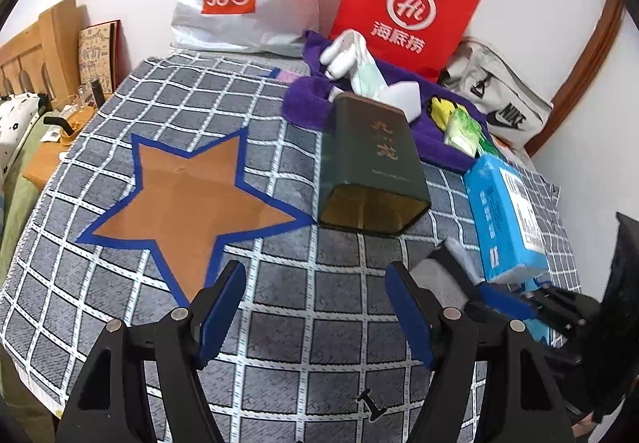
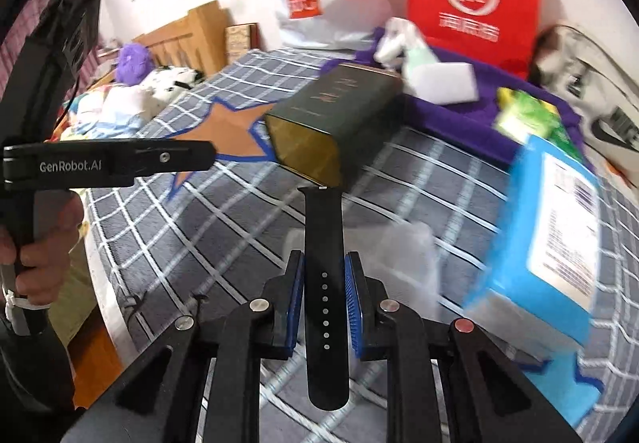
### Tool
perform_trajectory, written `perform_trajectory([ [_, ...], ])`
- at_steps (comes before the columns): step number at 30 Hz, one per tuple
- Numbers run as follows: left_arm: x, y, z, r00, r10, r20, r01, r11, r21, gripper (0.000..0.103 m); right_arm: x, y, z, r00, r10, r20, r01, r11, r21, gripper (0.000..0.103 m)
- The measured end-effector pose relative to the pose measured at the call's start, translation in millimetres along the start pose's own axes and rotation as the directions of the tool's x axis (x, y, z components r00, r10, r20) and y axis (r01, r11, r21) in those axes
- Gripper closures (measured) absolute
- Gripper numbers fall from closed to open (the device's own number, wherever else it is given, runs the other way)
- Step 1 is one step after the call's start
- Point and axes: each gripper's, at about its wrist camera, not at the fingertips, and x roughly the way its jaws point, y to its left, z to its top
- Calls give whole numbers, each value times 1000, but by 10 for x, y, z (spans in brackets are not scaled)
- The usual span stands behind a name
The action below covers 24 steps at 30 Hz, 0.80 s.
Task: Organize soft objects
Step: 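Grasp the black watch strap with the right tool and lift it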
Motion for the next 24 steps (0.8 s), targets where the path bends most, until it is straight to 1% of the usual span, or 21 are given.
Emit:
perform_trajectory([
  [5, 97, -215, -46, 1000, -28, -11, 28, 998, 47, 32, -237, -179, -290, 998, -59, -19, 60, 998, 27, 83],
  [9, 260, -480, -113, 998, -35, -57, 40, 994, 105, 32, -374, -353, -544, 995, -94, -36, 97, 992, 86, 83],
  [12, 283, -599, -145, 997, -47, -63, 55, 989, 136, 32, -408, -508, -688, 991, -123, -51, 129, 984, 122, 83],
  [16, 304, -699, -174, 996, -63, -65, 73, 984, 160, 32, -403, -729, -803, 985, -159, -70, 169, 971, 167, 83],
  [20, 400, -752, -169, 995, -61, -81, 75, 981, 181, 32, -325, -894, -851, 982, -163, -90, 179, 963, 202, 83],
  [21, 442, -767, -162, 995, -58, -87, 74, 980, 183, 32, -293, -909, -858, 983, -157, -98, 174, 963, 204, 82],
  [24, 582, -817, -133, 993, -60, -101, 78, 978, 195, 32, -292, -885, -874, 983, -161, -85, 173, 969, 175, 81],
])
